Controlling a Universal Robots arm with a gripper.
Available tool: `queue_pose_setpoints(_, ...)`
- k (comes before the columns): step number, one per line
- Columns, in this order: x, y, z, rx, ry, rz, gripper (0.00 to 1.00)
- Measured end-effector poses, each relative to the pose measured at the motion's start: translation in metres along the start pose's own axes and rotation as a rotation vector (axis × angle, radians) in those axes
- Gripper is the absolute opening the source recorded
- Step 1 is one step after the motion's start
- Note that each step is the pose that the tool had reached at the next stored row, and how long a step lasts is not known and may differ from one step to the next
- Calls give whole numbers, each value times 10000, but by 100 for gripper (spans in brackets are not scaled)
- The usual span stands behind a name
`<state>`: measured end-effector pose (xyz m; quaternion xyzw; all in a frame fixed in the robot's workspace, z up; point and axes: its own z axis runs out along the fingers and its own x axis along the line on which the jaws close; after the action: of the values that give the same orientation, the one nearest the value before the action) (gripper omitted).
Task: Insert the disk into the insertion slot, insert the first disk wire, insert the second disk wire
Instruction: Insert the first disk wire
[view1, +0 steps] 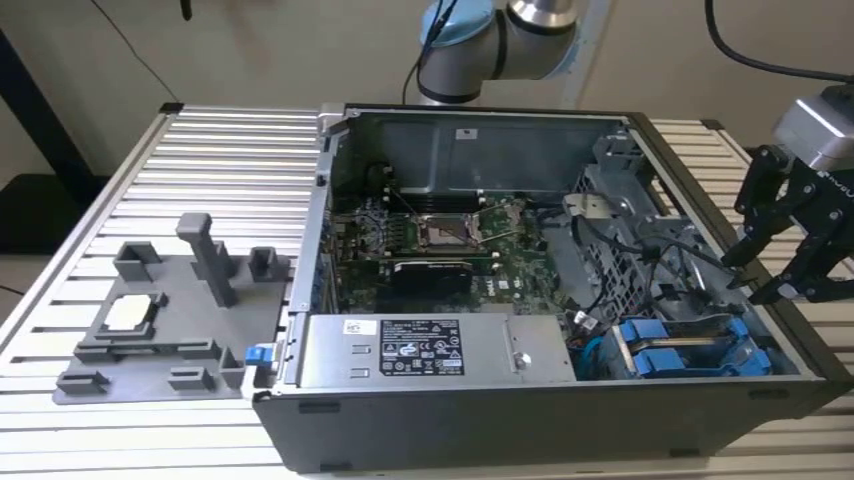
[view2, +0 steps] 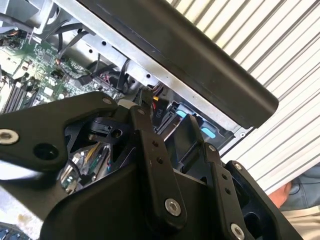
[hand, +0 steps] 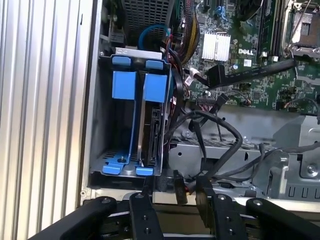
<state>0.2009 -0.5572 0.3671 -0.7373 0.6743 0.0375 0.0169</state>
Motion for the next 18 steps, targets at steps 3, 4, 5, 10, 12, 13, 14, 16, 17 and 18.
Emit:
queue_pose_setpoints(3, -5, -24, 0, -102, -2, -27, 46)
queue_pose_setpoints(4, -6, -24, 1, -101, -2, -26, 46)
queue_pose_setpoints(5, -6, -24, 1, -102, -2, -26, 46)
queue_pose_setpoints(10, -13, -25, 2, -104, 18, -25, 46)
queue_pose_setpoints(12, -16, -27, 3, -107, 25, -25, 44)
queue_pose_setpoints(13, -19, -28, 2, -109, 35, -24, 38)
queue_pose_setpoints(14, -21, -28, 2, -110, 46, -23, 31)
queue_pose_setpoints(16, -22, -28, 3, -110, 53, -23, 20)
queue_pose_setpoints(17, -22, -29, 2, -111, 54, -24, 20)
queue_pose_setpoints(18, -23, -29, 2, -111, 54, -24, 19)
